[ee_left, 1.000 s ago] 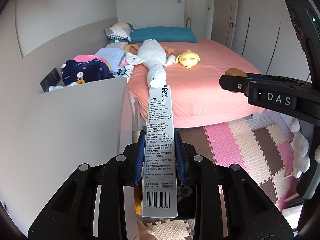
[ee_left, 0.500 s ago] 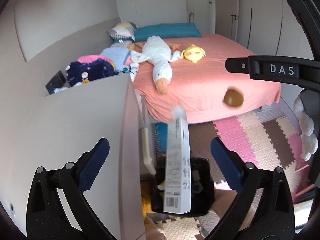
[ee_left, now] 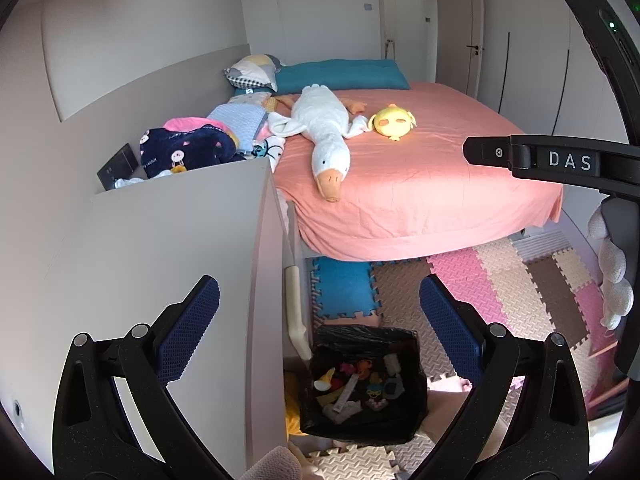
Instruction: Collect trash
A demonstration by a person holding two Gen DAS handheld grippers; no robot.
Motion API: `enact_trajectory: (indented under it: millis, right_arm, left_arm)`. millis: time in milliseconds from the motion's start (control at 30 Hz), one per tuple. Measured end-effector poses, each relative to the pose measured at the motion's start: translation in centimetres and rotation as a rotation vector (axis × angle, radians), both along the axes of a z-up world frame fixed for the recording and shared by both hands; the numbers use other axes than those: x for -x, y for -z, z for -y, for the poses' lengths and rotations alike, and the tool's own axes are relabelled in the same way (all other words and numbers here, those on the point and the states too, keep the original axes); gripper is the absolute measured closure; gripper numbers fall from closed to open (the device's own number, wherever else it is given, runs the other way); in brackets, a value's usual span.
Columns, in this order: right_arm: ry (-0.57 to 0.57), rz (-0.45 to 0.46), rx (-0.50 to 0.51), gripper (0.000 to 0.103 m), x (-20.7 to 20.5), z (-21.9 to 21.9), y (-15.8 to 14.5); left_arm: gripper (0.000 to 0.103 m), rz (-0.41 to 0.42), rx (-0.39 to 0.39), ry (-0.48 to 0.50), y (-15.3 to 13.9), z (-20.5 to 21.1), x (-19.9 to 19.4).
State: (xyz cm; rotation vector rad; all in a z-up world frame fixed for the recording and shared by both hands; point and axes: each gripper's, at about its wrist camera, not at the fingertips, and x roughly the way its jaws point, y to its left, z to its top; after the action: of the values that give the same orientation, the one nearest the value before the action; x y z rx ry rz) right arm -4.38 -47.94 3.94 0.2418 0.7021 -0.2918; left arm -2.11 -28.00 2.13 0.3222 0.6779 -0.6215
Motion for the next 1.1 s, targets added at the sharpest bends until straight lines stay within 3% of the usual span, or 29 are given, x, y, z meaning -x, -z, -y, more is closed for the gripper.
enact_trajectory:
  millis: [1100]
  right_arm:
    - [-0.003,-0.003,0.004,0.025,-0.11,-0.48,0.0]
  left_arm:
    - [0.007,-0.026,0.052,0.018,-0.46,-0.67,0.17]
